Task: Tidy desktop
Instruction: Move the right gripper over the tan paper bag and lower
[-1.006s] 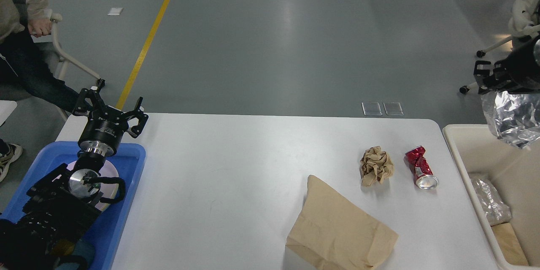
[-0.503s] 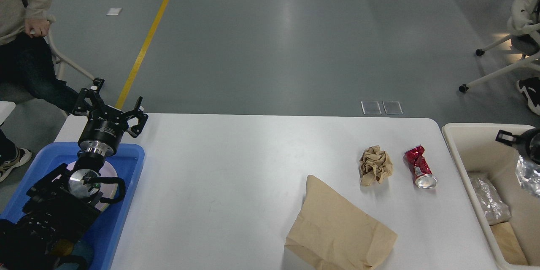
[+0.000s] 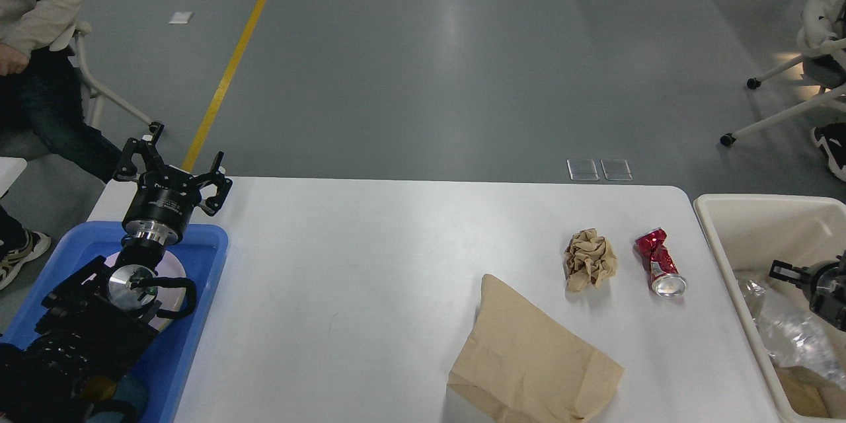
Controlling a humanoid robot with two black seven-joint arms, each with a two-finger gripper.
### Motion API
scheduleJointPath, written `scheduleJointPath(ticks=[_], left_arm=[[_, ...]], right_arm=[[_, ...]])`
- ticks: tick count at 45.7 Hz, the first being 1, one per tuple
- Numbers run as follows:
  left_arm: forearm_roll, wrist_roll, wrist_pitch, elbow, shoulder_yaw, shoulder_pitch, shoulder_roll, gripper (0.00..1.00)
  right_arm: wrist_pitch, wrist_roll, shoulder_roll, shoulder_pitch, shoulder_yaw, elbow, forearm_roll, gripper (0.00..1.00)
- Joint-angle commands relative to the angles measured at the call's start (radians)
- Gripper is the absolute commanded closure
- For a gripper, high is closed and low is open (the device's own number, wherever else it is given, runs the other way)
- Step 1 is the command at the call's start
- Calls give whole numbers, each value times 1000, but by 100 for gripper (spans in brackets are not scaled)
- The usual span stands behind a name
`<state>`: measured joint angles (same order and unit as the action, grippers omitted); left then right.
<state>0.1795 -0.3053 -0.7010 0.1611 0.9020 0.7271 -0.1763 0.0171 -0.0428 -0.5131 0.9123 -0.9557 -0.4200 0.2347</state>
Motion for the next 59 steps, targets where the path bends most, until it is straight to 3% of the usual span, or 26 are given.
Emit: scheduleJointPath(ticks=[1,10,19,24,26,33,38,50,59], left_arm=[[0,0,0,0,0,0,0,3],[0,0,0,0,0,0,0,3],[0,0,0,0,0,0,0,3],[0,0,0,0,0,0,0,3],[0,0,0,0,0,0,0,3],[0,0,0,0,0,0,0,3],[0,0,0,0,0,0,0,3],[0,0,0,0,0,0,0,3],[0,0,0,0,0,0,0,3]], right_arm=[[9,0,21,-3,-17,-5,-2,0],[17,1,79,98,-164,-34,-2,0],[46,1,119,362,-293,-229,-3,0],[180,-2,145,572,-325,-406,-2,0],[315,-2,160,712,-325,-499,-2,0],[608,-2,211,922,-308,-572,-2,0],[760,1,271,1031,-302,-617,-2,0],[868,3,338,1269,-268,-804,-8,0],[943,1,344,1332,-189,-839,-9,0]])
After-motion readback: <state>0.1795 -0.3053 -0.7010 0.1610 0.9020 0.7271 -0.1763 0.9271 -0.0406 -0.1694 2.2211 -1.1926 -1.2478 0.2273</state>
